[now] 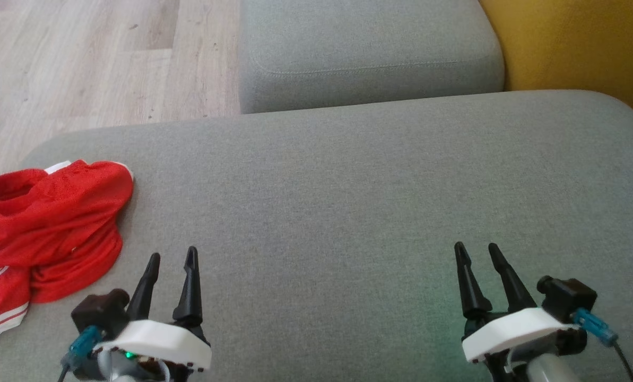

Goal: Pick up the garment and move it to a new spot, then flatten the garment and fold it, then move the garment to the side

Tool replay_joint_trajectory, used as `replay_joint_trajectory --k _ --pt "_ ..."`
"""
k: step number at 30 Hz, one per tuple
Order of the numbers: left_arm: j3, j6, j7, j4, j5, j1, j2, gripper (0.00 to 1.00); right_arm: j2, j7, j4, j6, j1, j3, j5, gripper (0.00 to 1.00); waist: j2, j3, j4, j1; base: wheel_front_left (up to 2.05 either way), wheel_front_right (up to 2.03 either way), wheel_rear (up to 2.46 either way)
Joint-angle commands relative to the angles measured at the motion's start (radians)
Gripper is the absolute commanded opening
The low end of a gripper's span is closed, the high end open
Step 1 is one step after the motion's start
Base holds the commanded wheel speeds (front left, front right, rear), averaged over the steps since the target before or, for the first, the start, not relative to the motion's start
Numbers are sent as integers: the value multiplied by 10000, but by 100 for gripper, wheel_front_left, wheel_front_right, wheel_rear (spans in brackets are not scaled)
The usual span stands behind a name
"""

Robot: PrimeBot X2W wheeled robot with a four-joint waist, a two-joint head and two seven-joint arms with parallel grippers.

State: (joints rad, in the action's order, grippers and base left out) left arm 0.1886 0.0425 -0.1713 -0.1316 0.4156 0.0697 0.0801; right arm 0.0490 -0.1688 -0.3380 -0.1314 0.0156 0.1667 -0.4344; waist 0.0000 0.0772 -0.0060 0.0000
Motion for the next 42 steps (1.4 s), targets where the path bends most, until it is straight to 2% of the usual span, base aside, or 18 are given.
replay_joint_trajectory --k 1,25,42 --pt "-194 -55 -164 364 -398 -377 40 100 39 -182 248 6 654 216 409 100 0 17 7 0 0 0 0" --pt "-499 58 -894 478 -3479 -263 -124 100 15 -919 34 7 807 165 3786 100 0 81 -27 0 0 0 0" --pt "-761 -32 -904 270 -3581 -315 -219 100 13 -929 94 7 777 -157 3713 100 0 -65 132 0 0 0 0"
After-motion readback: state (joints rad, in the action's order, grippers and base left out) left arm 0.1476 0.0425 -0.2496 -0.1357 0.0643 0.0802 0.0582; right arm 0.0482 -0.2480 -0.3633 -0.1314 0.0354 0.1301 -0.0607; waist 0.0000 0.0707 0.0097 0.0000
